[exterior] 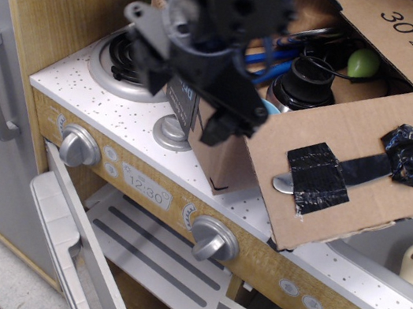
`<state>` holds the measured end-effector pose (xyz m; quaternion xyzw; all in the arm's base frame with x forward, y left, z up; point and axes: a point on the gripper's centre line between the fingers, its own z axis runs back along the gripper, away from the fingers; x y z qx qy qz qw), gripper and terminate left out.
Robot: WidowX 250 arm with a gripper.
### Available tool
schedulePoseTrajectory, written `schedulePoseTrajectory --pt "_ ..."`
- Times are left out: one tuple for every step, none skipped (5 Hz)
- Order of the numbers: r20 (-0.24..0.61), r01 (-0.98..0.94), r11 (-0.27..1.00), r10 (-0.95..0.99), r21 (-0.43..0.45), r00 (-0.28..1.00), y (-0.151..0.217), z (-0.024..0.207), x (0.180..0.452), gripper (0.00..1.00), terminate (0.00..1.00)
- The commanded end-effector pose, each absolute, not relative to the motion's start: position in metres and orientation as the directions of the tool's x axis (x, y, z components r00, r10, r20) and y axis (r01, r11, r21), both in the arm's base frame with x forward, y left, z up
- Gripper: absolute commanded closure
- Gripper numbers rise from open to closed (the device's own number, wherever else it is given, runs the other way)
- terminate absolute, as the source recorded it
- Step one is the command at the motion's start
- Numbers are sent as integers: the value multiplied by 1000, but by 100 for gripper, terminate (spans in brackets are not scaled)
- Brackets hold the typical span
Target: Close large4fbox flaps
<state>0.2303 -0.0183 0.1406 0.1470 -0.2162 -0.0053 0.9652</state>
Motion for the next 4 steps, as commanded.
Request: schedulePoseTrajectory --pt "452 -6 961 -125 277 883 -24 173 266 0 0" --pt "432 60 982 -133 179 892 -17 182 285 0 0" --pt "405 76 996 -52 -42 913 -15 183 298 0 0" --pt "437 99 989 -42 -108 898 -25 181 310 0 0"
